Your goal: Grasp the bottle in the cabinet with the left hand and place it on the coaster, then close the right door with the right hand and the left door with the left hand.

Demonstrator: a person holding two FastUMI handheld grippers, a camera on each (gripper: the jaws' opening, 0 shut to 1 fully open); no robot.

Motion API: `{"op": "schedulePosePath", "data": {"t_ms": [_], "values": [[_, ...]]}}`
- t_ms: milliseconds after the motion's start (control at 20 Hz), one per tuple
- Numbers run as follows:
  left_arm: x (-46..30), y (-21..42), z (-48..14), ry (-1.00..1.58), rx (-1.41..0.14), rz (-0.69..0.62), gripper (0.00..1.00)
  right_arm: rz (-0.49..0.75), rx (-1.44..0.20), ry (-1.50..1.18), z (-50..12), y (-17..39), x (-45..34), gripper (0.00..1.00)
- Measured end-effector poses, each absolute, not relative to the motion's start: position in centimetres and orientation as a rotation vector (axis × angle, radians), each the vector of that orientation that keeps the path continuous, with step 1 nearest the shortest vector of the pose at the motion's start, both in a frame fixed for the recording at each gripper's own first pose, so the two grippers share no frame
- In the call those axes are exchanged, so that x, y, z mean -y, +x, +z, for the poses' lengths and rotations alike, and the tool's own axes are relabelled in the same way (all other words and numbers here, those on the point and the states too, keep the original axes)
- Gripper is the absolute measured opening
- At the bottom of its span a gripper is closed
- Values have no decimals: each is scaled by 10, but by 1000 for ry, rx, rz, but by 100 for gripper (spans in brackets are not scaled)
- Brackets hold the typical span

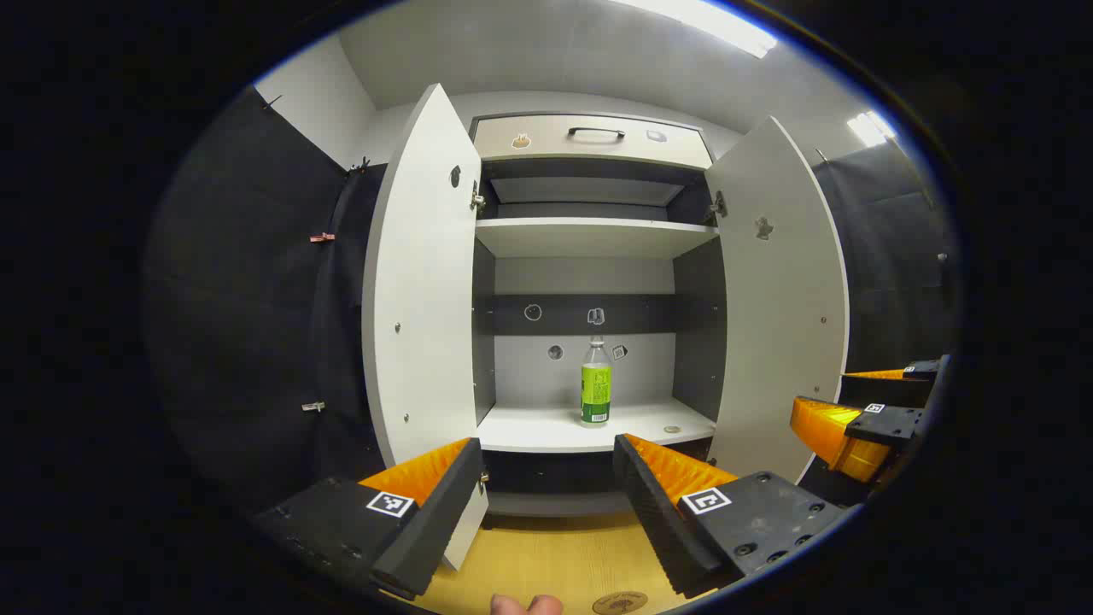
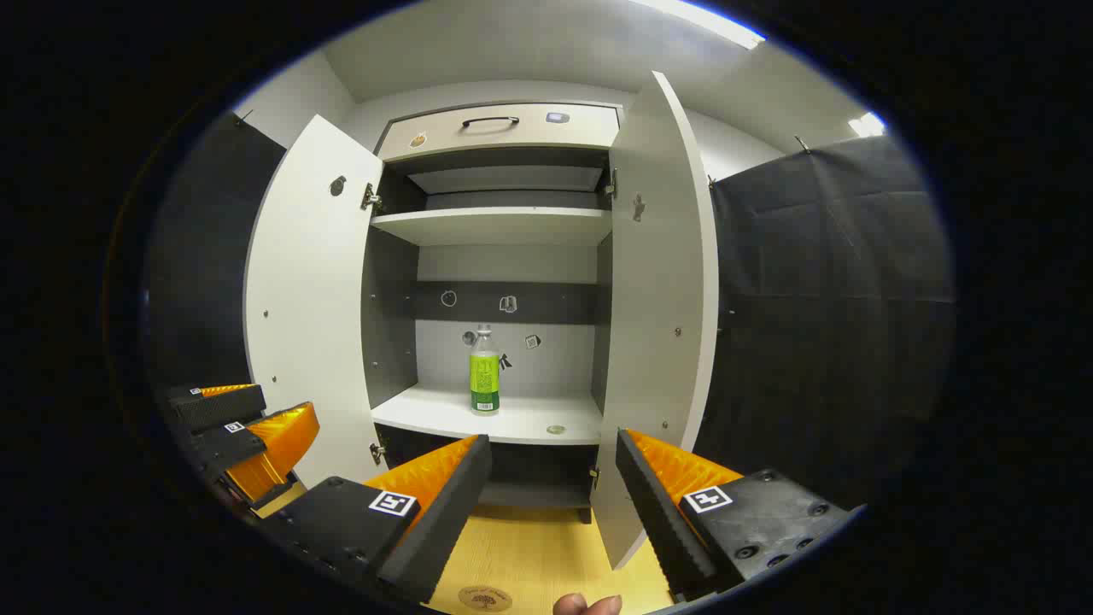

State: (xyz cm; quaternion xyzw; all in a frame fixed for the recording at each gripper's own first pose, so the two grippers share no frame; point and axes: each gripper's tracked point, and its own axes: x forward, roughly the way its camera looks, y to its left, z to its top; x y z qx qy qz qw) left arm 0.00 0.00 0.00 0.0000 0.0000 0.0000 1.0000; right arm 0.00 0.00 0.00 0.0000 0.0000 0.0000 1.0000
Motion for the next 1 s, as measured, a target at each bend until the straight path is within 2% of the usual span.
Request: {"op": "schedulePosePath", "data": {"t_ms": [50,950,1000], "values": [[-1,2,-1,1,-1,3,98,2,-1,7,0,1,-2,98],[3,29,-7,-2,-17,2,98,-16,-17,32,-7,26,1,97],[3,31,-7,-4,-18,0,98,-15,-15,32,-6,25,1,94]]}}
